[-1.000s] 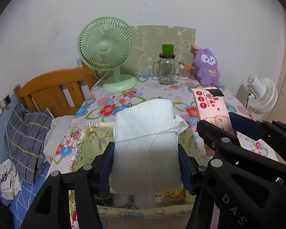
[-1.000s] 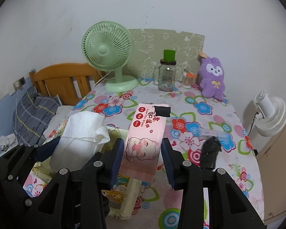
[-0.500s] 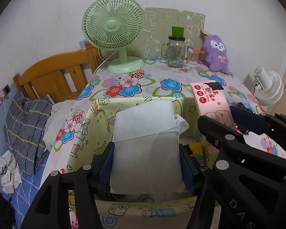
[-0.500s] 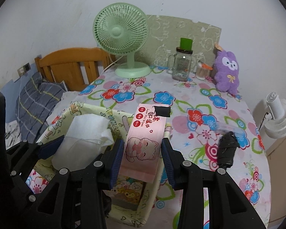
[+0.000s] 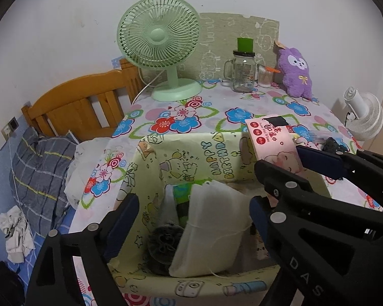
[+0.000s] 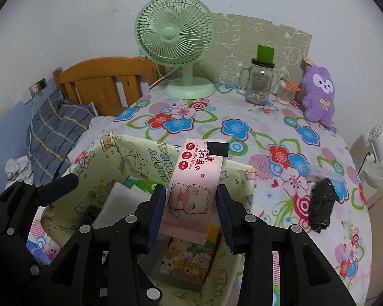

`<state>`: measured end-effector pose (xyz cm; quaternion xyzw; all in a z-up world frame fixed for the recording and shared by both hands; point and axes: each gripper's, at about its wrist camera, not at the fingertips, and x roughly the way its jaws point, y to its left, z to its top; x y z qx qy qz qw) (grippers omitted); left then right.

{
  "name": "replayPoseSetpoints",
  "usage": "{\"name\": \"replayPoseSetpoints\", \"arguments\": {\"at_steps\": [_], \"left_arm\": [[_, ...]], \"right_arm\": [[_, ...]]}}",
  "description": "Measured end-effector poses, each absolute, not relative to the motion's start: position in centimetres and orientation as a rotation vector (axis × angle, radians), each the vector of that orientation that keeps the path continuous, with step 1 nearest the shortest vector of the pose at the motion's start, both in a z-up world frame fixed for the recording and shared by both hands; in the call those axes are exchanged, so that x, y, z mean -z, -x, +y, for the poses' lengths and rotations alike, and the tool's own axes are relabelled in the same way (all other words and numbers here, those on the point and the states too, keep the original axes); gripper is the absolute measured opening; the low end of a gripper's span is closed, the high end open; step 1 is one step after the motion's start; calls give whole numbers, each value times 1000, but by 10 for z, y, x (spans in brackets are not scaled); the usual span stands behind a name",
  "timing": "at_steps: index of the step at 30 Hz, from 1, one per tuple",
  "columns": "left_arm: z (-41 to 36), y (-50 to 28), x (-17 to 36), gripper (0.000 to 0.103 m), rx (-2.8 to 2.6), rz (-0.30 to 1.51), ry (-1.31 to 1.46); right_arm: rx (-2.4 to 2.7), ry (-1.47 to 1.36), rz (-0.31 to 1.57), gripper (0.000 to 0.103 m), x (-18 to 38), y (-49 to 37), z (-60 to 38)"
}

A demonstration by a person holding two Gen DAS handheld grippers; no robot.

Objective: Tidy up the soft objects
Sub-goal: 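Lower the towel and pink package into the box and open both tools, then withdraw both tools up from the yellow fabric box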

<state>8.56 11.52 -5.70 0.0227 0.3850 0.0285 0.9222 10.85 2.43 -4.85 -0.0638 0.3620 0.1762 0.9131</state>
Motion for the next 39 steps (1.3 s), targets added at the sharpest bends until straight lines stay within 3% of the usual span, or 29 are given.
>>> {"name": "replayPoseSetpoints", "arguments": {"at_steps": [7, 11, 15, 39], "left_arm": [[122, -90, 64, 93, -63, 818, -21], [123, -90, 65, 96, -55, 817, -14], [122, -91, 65, 97, -53, 821, -6], [79, -72, 36, 97, -24, 757, -11]], "right_arm": [[-409, 100, 782, 46, 58, -118, 33], [-422, 94, 795, 66, 60, -121, 34], [-405, 92, 783, 75, 58, -118, 31], [-330, 60, 714, 83, 31, -94, -17]]}}
